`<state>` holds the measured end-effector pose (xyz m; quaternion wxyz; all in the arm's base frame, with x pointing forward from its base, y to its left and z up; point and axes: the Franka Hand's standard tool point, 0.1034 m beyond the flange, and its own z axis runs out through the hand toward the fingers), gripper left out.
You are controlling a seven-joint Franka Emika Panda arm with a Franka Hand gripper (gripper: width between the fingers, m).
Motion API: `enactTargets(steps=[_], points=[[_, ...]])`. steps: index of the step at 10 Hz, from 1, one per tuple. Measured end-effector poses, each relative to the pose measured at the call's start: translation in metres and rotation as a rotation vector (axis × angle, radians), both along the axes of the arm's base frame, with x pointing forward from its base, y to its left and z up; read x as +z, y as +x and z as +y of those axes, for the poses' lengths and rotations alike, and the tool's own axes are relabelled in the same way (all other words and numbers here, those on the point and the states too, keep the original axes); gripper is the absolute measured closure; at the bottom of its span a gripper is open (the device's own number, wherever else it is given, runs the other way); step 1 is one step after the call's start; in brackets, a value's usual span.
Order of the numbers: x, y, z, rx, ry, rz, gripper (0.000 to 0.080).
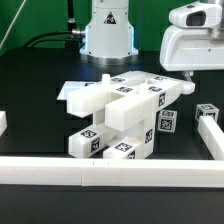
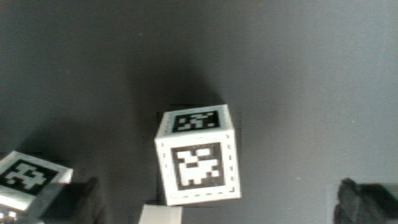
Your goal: Assemble chair
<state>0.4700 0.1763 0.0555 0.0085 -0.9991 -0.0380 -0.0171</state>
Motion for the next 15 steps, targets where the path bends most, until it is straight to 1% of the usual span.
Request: enactTargets(steps=[3, 5, 6, 7, 11, 12, 13, 15], points=[[-0.001, 0.000, 0.000, -0.133, 0.005, 0.004, 0.0150], [-0.001, 0.000, -0.001, -0.291, 0.017, 0.010, 0.0150], [-0.002, 0.004, -0.006, -0.380, 0.032, 0.015, 0.0150], [0.002, 0.013, -0.005, -0.450, 0.039, 0.004, 0.0150], [0.000, 0.011, -0.003, -0.701, 0.055, 0.018, 0.0150], [-0.003, 0.012, -0.004, -0.805, 0.063, 0.022, 0.0150], [-0.011, 0.012, -0.006, -0.903, 0.066, 0.025, 0.0150], [-0.014, 0.018, -0.002, -1.032, 0.069, 0.035, 0.0150]])
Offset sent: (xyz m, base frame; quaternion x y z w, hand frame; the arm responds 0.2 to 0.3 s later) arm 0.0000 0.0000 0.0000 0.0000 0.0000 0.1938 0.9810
